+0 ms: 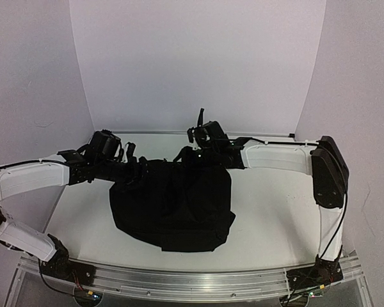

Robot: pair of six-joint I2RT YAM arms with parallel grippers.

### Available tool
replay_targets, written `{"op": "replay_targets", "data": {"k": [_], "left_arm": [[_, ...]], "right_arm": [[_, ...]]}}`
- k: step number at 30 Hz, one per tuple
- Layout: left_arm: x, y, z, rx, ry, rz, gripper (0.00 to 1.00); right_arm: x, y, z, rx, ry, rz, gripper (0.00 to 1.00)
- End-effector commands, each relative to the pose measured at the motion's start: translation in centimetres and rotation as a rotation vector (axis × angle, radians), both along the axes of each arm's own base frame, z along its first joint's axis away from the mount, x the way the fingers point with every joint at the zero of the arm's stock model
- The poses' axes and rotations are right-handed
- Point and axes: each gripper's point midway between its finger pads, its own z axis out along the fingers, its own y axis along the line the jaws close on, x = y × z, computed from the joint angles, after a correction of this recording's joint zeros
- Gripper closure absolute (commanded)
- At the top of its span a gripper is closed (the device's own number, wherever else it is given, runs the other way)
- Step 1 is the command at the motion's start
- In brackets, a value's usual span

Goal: Pack the student bag
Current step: Zip the student bag at the center of the board.

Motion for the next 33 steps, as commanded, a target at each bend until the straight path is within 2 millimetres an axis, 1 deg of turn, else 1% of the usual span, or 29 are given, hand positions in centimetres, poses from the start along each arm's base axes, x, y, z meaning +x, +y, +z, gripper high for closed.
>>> {"op": "replay_targets", "data": {"k": [1, 3, 5, 7, 8, 9, 11, 13, 16, 18, 23, 25, 27, 31, 33], "left_arm": [[2.2, -1.9, 3.0, -0.065, -0.081, -0.039, 0.23], [3.0, -2.4, 2.9, -0.072, -0.085, -0.045, 0.23], [3.8, -3.0, 2.9, -0.081, -0.092, -0.055, 0.25], [4.8, -3.5, 2.6, -0.087, -0.095, -0.06, 0.29], [5.3, -3.7, 2.4, -0.089, -0.096, -0.062, 0.31], [6.0, -3.9, 2.1, -0.094, -0.095, -0.059, 0.35], [7.1, -4.4, 1.8, -0.122, -0.093, -0.062, 0.42], [8.3, -5.0, 1.5, -0.152, -0.103, -0.066, 0.47], [9.4, -5.8, 1.0, -0.168, -0.112, -0.075, 0.51], [10.2, -5.9, 0.1, -0.16, -0.104, -0.071, 0.54], [11.3, -6.1, -1.7, -0.167, -0.081, -0.069, 0.57], [11.6, -6.1, -2.0, -0.17, -0.075, -0.069, 0.58], [11.8, -6.2, -2.4, -0.171, -0.071, -0.07, 0.58], [12.4, -6.2, -2.7, -0.169, -0.071, -0.067, 0.58], [12.6, -6.2, -2.8, -0.169, -0.069, -0.067, 0.58]], "right_arm": [[0.2, 1.6, 0.9, 0.046, -0.015, 0.041, 0.72], [0.2, 1.7, 0.8, 0.046, -0.012, 0.043, 0.78], [0.1, 1.8, 0.7, 0.05, -0.007, 0.05, 0.87], [-0.1, 1.8, 0.9, 0.06, -0.002, 0.056, 0.97], [-0.3, 1.8, 1.0, 0.068, 0.001, 0.061, 1.0], [-0.5, 1.8, 1.3, 0.082, -0.001, 0.065, 1.0], [-1.1, 1.8, 1.4, 0.098, 0.011, 0.077, 1.0], [-1.8, 1.8, 1.8, 0.111, 0.011, 0.085, 1.0], [-3.1, 1.7, 1.5, 0.104, 0.02, 0.099, 1.0], [-4.2, 1.8, 1.3, 0.097, 0.025, 0.109, 1.0], [-6.6, 1.9, 1.0, 0.08, 0.035, 0.128, 1.0], [-7.8, 2.1, 1.1, 0.082, 0.04, 0.14, 1.0], [-8.9, 2.1, 0.8, 0.08, 0.056, 0.142, 1.0], [-11.5, 1.9, -0.5, 0.057, 0.097, 0.15, 1.0], [-13.2, 1.8, -1.0, 0.047, 0.118, 0.161, 1.0]]}}
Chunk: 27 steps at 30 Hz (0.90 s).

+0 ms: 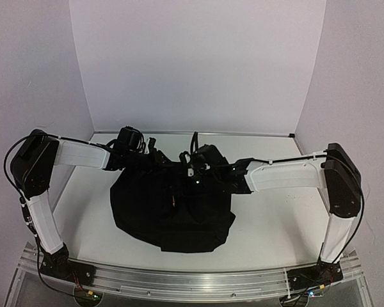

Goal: Pack the student bag
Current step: Zip the student bag at the center of the board.

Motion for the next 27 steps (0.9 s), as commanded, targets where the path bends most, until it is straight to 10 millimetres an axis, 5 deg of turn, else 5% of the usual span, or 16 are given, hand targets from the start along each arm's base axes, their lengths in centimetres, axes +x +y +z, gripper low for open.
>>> {"op": "replay_targets", "data": {"k": [1, 14, 19, 20, 24, 27], "left_arm": [[2.0, -0.9, 2.2, -0.049, -0.076, -0.004, 0.58], [2.2, -0.8, 1.3, -0.03, -0.072, -0.012, 0.57], [2.2, -0.6, 1.1, -0.02, -0.074, -0.014, 0.57], [2.1, -0.6, 1.2, -0.018, -0.077, -0.018, 0.55], [1.8, -0.2, 2.5, -0.002, -0.126, -0.035, 0.34], [1.6, 0.9, 4.4, 0.048, -0.199, -0.022, 0.19]], "right_arm": [[-4.2, -0.3, 0.9, 0.01, 0.038, 0.027, 1.0], [-15.0, -0.9, -1.3, -0.067, 0.142, 0.193, 1.0], [-16.1, -0.9, -0.8, -0.081, 0.127, 0.207, 0.99], [-15.5, -1.1, -0.4, -0.086, 0.1, 0.18, 0.9], [-12.9, -1.3, 3.2, -0.076, -0.037, 0.095, 0.25], [-10.0, -1.8, 4.8, -0.121, -0.125, 0.026, 0.04]]}}
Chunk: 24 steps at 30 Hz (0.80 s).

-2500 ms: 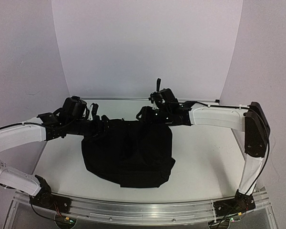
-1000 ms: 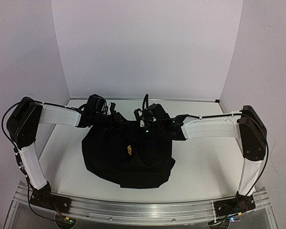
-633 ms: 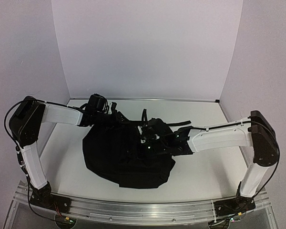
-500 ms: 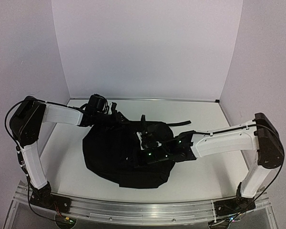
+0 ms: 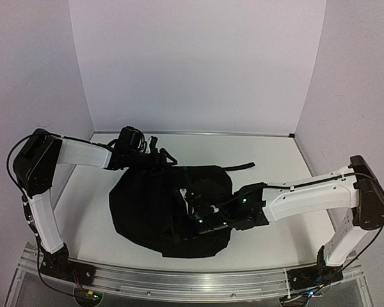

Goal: Pack the student bag
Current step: Zip the student bag at the center of the board, then reset both arms

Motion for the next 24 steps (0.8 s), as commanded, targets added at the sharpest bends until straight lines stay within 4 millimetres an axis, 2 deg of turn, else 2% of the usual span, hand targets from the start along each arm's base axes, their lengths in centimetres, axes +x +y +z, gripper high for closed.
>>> {"op": "replay_targets", "data": {"k": [1, 5, 7, 10, 14, 16, 19, 22, 24], "left_arm": [[0.8, 1.6, 4.9, 0.061, -0.167, 0.02, 0.14], [1.6, 5.3, 5.7, 0.156, -0.196, 0.087, 0.03], [2.3, 8.0, 5.9, 0.184, -0.207, 0.136, 0.01], [3.2, 13.1, 6.4, 0.216, -0.225, 0.228, 0.0], [3.8, 20.7, 6.8, 0.252, -0.236, 0.377, 0.0], [3.5, 24.7, 7.0, 0.262, -0.239, 0.466, 0.0], [2.3, 30.4, 7.6, 0.286, -0.26, 0.611, 0.0], [0.8, 34.5, 8.1, 0.348, -0.292, 0.755, 0.0], [0.0, 36.4, 8.3, 0.415, -0.328, 0.842, 0.0]], "right_arm": [[5.6, -0.6, 6.1, 0.018, -0.198, -0.123, 0.02], [10.9, -3.0, 7.6, -0.004, -0.265, -0.198, 0.02], [14.1, -5.4, 7.8, -0.023, -0.287, -0.26, 0.02], [18.7, -10.4, 8.0, -0.053, -0.309, -0.36, 0.02], [23.6, -18.7, 7.4, -0.114, -0.318, -0.513, 0.02], [25.0, -23.0, 7.3, -0.132, -0.319, -0.589, 0.02], [26.1, -29.6, 7.9, -0.144, -0.337, -0.714, 0.02], [26.3, -34.8, 9.6, -0.119, -0.396, -0.833, 0.02], [26.0, -37.7, 10.5, -0.113, -0.454, -0.909, 0.02]]}}
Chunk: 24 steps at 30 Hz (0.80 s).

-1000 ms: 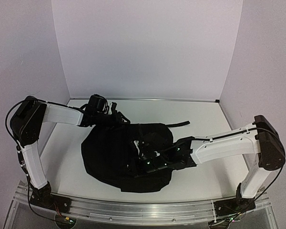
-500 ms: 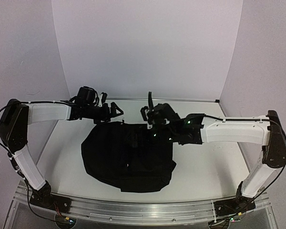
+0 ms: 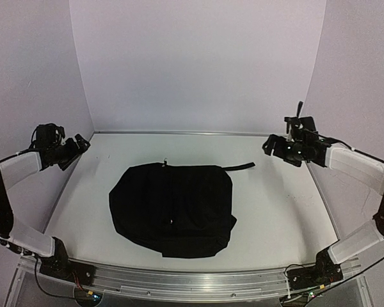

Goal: Pack the student bag
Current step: Reset both arms

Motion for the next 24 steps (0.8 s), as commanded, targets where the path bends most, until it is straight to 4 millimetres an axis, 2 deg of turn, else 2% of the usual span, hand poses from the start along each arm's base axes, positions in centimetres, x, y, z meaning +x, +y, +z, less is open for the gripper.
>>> {"op": "replay_targets", "data": {"k": [1, 3, 5, 9, 13, 16, 20, 24], "left_arm": [[-1.7, 3.6, 2.2, 0.152, -0.109, 0.158, 0.0], [-2.6, 4.5, 2.7, 0.209, -0.155, 0.203, 0.0], [-3.3, 5.4, 3.1, 0.269, -0.209, 0.242, 0.0], [-5.0, 6.6, 2.6, 0.37, -0.27, 0.294, 0.0], [-6.0, 6.6, 0.8, 0.405, -0.298, 0.293, 0.0], [-6.4, 6.4, -0.6, 0.399, -0.285, 0.285, 0.0], [-6.8, 6.4, -2.3, 0.387, -0.269, 0.29, 0.0], [-6.8, 6.5, -2.4, 0.39, -0.266, 0.296, 0.0]], "right_arm": [[-0.8, -4.7, 4.6, -0.016, -0.2, -0.094, 0.02], [-1.6, -6.2, 5.3, -0.045, -0.273, -0.138, 0.02], [-2.3, -7.0, 7.3, -0.043, -0.409, -0.171, 0.02], [-4.9, -8.5, 8.7, -0.036, -0.627, -0.22, 0.02], [-6.8, -9.2, 7.2, -0.06, -0.738, -0.232, 0.02], [-7.6, -10.2, 5.5, -0.108, -0.737, -0.265, 0.02], [-8.1, -10.4, 5.6, -0.122, -0.756, -0.269, 0.02], [-8.1, -10.3, 5.6, -0.121, -0.756, -0.262, 0.02]]}}
